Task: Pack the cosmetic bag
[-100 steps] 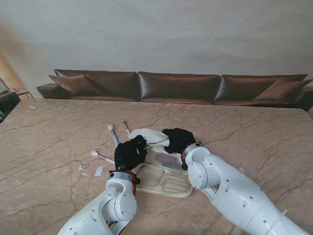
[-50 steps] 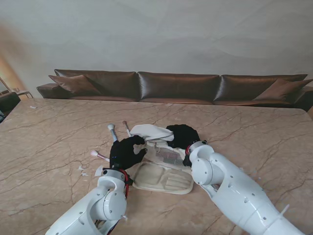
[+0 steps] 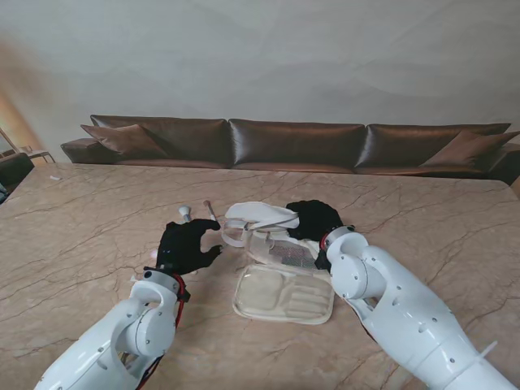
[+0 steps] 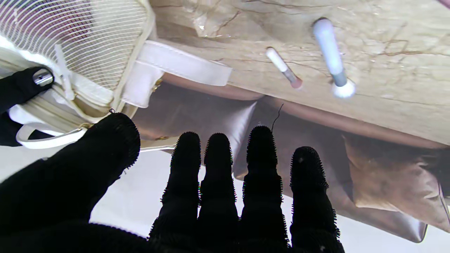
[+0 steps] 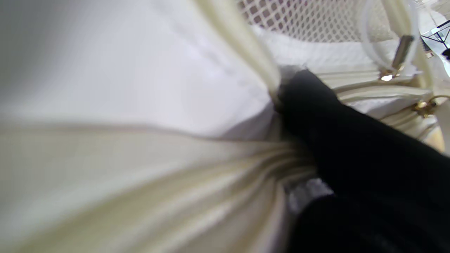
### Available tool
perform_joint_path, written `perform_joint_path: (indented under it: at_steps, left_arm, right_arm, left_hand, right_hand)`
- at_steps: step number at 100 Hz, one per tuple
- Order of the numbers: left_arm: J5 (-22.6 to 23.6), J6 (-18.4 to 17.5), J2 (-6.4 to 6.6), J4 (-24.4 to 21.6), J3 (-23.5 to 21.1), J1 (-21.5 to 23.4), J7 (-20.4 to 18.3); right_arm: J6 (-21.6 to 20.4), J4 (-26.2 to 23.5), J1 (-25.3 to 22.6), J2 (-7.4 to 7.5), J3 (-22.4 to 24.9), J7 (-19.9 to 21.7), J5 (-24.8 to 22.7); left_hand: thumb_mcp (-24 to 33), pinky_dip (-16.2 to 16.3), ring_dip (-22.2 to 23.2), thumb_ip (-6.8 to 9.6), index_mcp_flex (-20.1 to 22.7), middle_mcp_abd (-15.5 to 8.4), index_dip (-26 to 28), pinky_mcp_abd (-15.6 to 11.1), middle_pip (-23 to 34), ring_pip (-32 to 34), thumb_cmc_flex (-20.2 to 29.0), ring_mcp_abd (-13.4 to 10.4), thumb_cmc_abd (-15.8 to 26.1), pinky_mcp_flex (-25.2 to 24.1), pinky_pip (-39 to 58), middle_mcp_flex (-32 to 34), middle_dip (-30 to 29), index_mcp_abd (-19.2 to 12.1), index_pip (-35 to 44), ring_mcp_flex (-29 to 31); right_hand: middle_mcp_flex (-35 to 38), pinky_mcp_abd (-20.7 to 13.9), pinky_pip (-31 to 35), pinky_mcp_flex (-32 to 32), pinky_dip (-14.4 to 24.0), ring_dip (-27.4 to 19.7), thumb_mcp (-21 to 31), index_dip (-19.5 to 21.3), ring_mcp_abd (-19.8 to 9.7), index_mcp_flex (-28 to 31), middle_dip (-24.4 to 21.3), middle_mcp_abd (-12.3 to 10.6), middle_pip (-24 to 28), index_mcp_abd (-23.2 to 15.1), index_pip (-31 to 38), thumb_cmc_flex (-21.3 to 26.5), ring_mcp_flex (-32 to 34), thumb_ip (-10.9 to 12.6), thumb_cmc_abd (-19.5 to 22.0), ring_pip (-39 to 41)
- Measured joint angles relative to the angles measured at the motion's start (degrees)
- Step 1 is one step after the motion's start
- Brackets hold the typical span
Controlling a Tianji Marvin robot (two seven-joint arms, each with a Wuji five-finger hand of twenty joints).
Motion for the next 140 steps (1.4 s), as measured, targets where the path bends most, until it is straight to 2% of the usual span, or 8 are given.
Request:
perform_joint_path:
  at_steps: [17,36,59,76,112,126,138,140]
  left_arm:
    - [1.2,-0.7,0.59,1.0,-1.2,-0.6,-0.2]
    - [3.3,-2.6,1.35,1.5,-3.6,-0.5,-2.8]
    - [7.0,-5.0,2.3,2.9,-6.9,0.7,-4.1]
    - [9.1,-8.1,3.19,4.5,-9.7,1.3,-5.9]
    - [11.8,-12.0,5.05,8.3,-12.2,1.2,-8.7]
    - [11.9,-12.7,5.27,9.6,-12.2,1.1,-8.6]
    - [13.8,-13.6,5.61,11.0,-11.8,0.7,-8.1]
    - [14.1,-13.7,5.68,11.2,-11.7,0.6,-8.0]
  right_arm:
    - [-0.3,-0.2,0.0,0.17,1.2,1.2,0.0]
    - [-1.2,-0.3,0.3,0.44,1.7,1.7,1.8]
    - [-8.1,3.8,3.1,0.44,1.6,3.2,2.9]
    - [-13.3,10.4,4.9,-0.45,1.0,-5.1,3.9]
    - [-17.1,18.0,8.5,-1.4,-1.9,-8.3,3.7]
    - [-17.5,20.8,10.9,-1.87,-3.7,-8.3,4.7]
    - [-18.3,22.4,12.1,-2.34,-4.6,-10.4,4.5]
    - [-18.4,22.5,12.2,-2.38,-4.7,-10.6,4.4]
  left_hand:
    - [2.2,0.6,-0.6,0.02,1.7,-1.2,2.3,0.0,0.2,0.0,0.2,-0.5,-2.4,-0.5,0.0,0.9,0.0,-2.3,4.0,0.0]
    - [3.6,0.8,-0.6,0.06,4.8,-2.3,5.8,0.0,0.5,0.0,0.3,-0.6,-3.9,-0.6,0.0,2.4,-0.6,-4.9,10.7,0.2]
    - [4.6,0.8,-0.8,0.07,4.9,-2.4,5.7,-0.1,0.5,-0.6,1.0,-1.1,-4.5,-0.6,-0.1,2.4,-0.7,-5.0,11.6,0.2]
    - [5.2,0.4,-2.3,0.07,5.2,-2.4,3.6,-1.7,0.1,-2.2,1.0,-1.9,-4.5,-1.2,-2.1,2.4,-1.3,-5.0,7.2,0.0]
    - [10.0,-0.9,-4.8,0.07,5.2,-3.3,0.9,-2.2,-1.2,-5.4,3.9,-2.9,-4.5,-5.9,-6.0,0.6,-2.4,-5.0,2.2,-5.7]
    - [10.8,-1.0,-4.9,0.09,3.9,-3.9,-0.1,-2.2,-2.4,-6.0,3.9,-2.9,-4.5,-8.2,-6.7,-1.0,-2.9,-5.0,-0.5,-8.4]
    - [10.8,-1.0,-4.9,0.11,2.0,-3.9,-2.0,-2.2,-3.1,-5.9,3.9,-2.9,-4.5,-10.6,-7.6,-3.7,-2.9,-4.8,-4.0,-11.6]
    - [10.8,-1.0,-4.9,0.13,1.6,-3.9,-2.1,-2.2,-3.1,-6.3,3.9,-2.9,-5.8,-11.1,-7.7,-3.7,-2.9,-4.7,-4.3,-12.1]
  right_hand:
    - [0.0,0.0,0.0,0.2,0.0,0.0,0.0,-0.2,0.0,0.3,0.0,0.0,0.0,0.0,0.0,0.0,0.1,0.0,-0.5,0.0]
    - [0.6,0.0,0.0,0.2,0.0,0.0,0.0,-0.9,0.0,0.3,-1.2,0.3,-0.8,0.0,0.0,0.0,0.1,0.0,-0.5,0.0]
    - [0.6,0.1,0.0,0.2,0.0,0.0,-0.2,-1.8,0.0,0.3,-2.1,0.4,-1.5,0.0,0.0,0.1,0.1,0.0,-0.5,-0.7]
    - [0.6,0.1,0.0,0.2,0.0,0.0,-0.2,-2.0,0.0,0.3,-2.5,0.4,-1.5,0.0,0.0,0.1,0.1,0.0,-0.5,-0.7]
    - [0.4,0.8,0.4,-2.1,0.0,0.0,-0.2,-2.0,0.0,0.0,-2.7,0.1,-1.5,0.0,0.0,0.1,-0.1,0.0,0.7,-1.4]
    - [0.4,1.0,0.4,-2.5,0.1,0.0,-0.2,-2.0,0.0,0.0,-2.7,0.1,-1.9,0.0,0.0,0.1,-0.1,0.0,0.7,-1.6]
    - [0.4,1.1,0.5,-2.6,0.1,0.0,-0.2,-2.0,0.0,0.0,-2.7,0.1,-1.9,-0.1,0.0,0.1,-0.1,0.0,0.7,-2.0]
    - [0.4,1.1,0.5,-2.6,0.1,0.0,-0.2,-2.0,0.0,0.0,-2.7,0.1,-1.9,-0.1,0.0,0.1,-0.1,0.0,0.7,-2.1]
